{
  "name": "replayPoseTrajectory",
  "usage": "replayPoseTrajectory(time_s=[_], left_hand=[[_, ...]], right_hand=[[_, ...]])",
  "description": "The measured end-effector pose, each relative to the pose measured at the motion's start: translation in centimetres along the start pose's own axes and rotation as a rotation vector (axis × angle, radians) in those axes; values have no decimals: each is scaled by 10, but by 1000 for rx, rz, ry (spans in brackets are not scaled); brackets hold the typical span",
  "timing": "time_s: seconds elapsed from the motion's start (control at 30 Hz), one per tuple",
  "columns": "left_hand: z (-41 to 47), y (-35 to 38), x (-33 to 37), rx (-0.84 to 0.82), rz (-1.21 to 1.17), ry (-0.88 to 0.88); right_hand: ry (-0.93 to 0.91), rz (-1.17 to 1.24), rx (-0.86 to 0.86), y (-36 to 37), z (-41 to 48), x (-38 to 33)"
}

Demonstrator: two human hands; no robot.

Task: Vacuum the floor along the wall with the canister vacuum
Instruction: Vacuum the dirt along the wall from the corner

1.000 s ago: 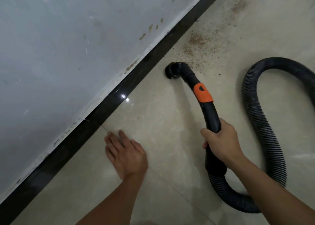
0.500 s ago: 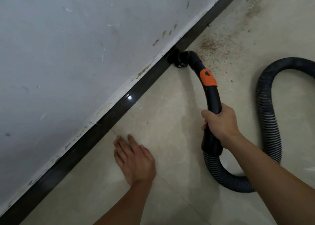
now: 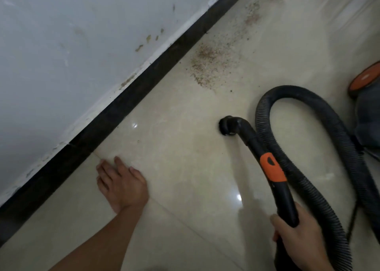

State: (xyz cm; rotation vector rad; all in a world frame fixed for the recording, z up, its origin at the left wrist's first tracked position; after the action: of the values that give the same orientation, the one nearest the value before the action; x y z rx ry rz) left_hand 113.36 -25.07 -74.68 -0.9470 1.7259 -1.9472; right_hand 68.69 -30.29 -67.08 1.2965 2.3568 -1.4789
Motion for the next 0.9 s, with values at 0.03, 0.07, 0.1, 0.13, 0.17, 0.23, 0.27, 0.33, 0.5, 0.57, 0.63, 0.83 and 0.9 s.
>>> replayPoseTrajectory(time_s=[0.03,0.07,0.1,0.13,0.17,0.23,0.27,0.33,0.5,0.57,0.63,0.83,0.9], left_hand=[[0,-2,2,15,10,8],[-1,-3,2,27,17,7],[-1,-3,1,30,19,0],[-2,-3,1,29,16,-6],[-2,-3,2,29,16,-5],[-3,-2,5,26,27,14],[-5,-2,6,16,37,20],[-6,-3,8,2,60,42],[17,-1,64,-3,81,380],[36,5,104,-7,51,417],[55,15,132,-29,-32,342],[65,33,140,-3,56,184],[64,35,140,-9,64,186]], right_hand=[[33,-1,41,-13,2,14],[51,1,74,-22,5,23],[54,16,95,-29,8,25],[39,39,108,-31,10,22],[12,63,108,-30,13,15],[-40,115,73,-21,21,-4],[-56,164,37,-15,24,-12],[-72,269,-37,-6,30,-23],[-88,273,36,-4,39,-12],[-112,283,35,3,46,-27],[-132,369,-22,12,53,-47],[-165,381,-150,37,51,-60],[-138,391,-143,39,57,-69]])
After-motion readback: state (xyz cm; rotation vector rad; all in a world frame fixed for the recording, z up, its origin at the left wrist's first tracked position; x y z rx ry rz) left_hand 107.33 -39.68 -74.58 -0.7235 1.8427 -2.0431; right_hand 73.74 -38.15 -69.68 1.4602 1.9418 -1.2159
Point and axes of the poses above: each hand's wrist, its own z-axis towards the middle knuckle, its own y-axis out of the palm, x = y × z, the point moved 9 cm from there along z, towards the middle knuckle, and after that the axes turned 10 degrees about y, right-handed, at the moved point
